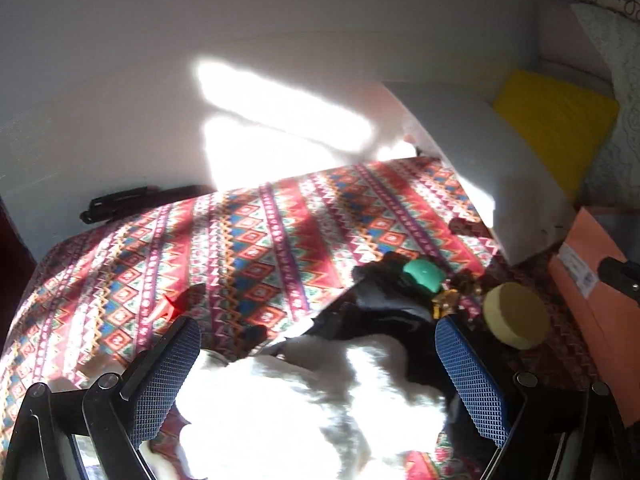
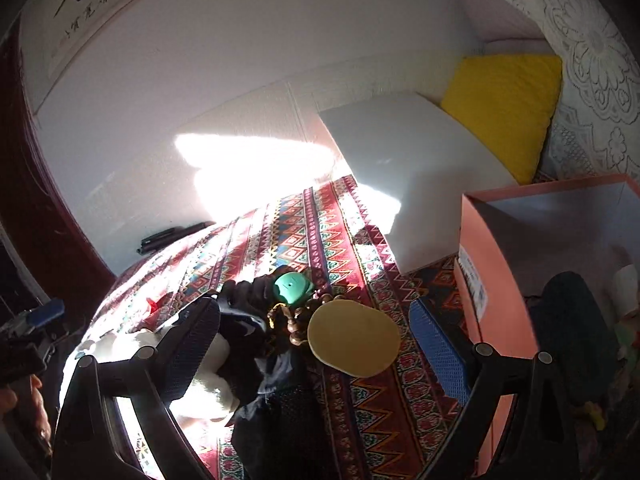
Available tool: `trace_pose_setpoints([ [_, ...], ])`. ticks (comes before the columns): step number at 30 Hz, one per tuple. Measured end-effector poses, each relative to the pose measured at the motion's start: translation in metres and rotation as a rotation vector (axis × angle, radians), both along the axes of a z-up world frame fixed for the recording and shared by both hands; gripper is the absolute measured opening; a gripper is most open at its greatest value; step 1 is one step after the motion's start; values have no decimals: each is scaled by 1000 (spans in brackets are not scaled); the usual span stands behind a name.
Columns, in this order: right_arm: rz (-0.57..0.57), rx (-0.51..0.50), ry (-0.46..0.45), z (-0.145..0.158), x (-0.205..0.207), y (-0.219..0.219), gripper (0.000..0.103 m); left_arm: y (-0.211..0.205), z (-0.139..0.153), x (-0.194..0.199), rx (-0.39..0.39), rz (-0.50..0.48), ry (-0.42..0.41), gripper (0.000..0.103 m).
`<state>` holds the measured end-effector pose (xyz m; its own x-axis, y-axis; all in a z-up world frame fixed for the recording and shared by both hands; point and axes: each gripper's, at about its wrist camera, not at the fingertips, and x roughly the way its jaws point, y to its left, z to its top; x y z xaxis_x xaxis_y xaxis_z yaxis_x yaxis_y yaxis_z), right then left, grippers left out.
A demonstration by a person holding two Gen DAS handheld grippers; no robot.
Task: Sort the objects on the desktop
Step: 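Move both grippers back over the items on the bed, then grasp the red plastic piece with the left gripper while the right grasps the teal tape measure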
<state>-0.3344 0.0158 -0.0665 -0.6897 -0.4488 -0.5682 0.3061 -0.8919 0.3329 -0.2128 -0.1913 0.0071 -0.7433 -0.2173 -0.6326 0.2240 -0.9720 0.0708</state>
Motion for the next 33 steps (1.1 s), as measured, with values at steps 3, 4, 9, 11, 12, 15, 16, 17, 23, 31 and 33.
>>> trace_pose_setpoints([
  [3, -20, 61, -74, -20, -22, -15, 97, -59, -20, -30, -125, 7, -139, 100],
  [4, -28, 78, -97, -27, -29, -19, 97, -75, -31, -42, -136, -24, -204, 100],
  [9, -37, 97, -169, -49, -57, -27, 97, -131, -88, -88, -180, -129, -399, 98],
  [11, -44, 127, -164, -53, -62, -29, 97, -150, -110, -105, -192, -116, -442, 94],
  [12, -47, 138, -162, -54, -66, -28, 97, -156, -119, -111, -178, -111, -456, 91],
  [15, -47, 135, -161, -60, -78, -29, 97, -177, -143, -127, -149, -100, -475, 87],
  [16, -43, 117, -163, -60, -84, -30, 97, -181, -150, -131, -141, -107, -482, 83],
  [17, -35, 88, -168, -59, -89, -30, 97, -184, -157, -134, -139, -117, -492, 74],
  [23, 83, -99, -262, -55, -146, -71, 79, -188, -179, -131, -178, -150, -499, 29],
  [31, 66, 130, -480, -132, -205, -137, 74, -187, -172, -117, -139, -150, -394, 29],
  [33, 79, 223, -470, -133, -205, -155, 84, -182, -177, -121, -169, -157, -405, 28],
])
